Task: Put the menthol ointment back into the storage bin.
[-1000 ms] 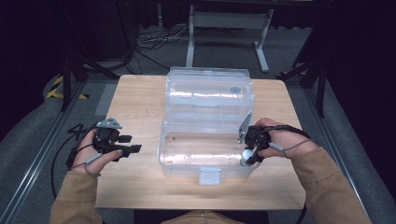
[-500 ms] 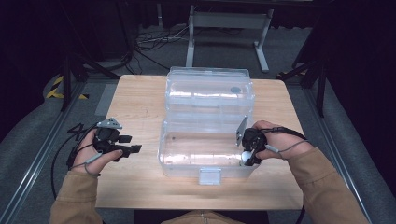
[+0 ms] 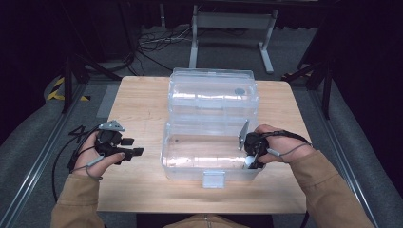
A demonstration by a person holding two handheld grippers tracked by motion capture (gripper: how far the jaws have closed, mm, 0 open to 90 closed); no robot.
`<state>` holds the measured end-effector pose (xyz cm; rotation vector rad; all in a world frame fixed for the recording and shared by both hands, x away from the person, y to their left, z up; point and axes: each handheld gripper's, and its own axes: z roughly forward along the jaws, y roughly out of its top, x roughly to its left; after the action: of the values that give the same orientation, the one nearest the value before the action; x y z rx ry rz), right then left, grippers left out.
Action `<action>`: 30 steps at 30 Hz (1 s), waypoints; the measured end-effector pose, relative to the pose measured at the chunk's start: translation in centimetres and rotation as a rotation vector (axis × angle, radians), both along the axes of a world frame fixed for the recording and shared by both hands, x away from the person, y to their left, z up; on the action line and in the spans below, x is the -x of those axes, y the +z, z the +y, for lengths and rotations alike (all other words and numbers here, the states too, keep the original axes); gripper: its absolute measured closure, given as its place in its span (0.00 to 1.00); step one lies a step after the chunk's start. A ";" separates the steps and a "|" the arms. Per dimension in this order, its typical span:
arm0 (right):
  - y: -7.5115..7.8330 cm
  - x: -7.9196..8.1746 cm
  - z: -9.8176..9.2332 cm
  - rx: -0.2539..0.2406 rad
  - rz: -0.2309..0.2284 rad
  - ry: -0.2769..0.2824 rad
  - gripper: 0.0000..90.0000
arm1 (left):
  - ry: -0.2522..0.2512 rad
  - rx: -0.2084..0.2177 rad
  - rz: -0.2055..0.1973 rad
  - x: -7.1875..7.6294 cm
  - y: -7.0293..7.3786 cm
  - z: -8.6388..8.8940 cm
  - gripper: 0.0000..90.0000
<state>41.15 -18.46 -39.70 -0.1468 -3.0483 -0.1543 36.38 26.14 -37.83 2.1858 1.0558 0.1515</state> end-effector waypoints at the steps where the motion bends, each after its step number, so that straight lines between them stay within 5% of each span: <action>1: -0.1 0.0 0.0 0.001 0.001 0.003 0.56 | 0.000 0.000 0.002 0.0 0.0 0.0 0.45; 30: -1.1 0.1 0.5 0.039 -0.012 0.004 0.56 | -0.001 -0.004 0.005 -0.1 -0.2 0.0 0.44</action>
<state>41.10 -17.98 -40.75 -0.1428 -3.0648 -0.0957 36.46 26.17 -38.02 2.1916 1.0586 0.1476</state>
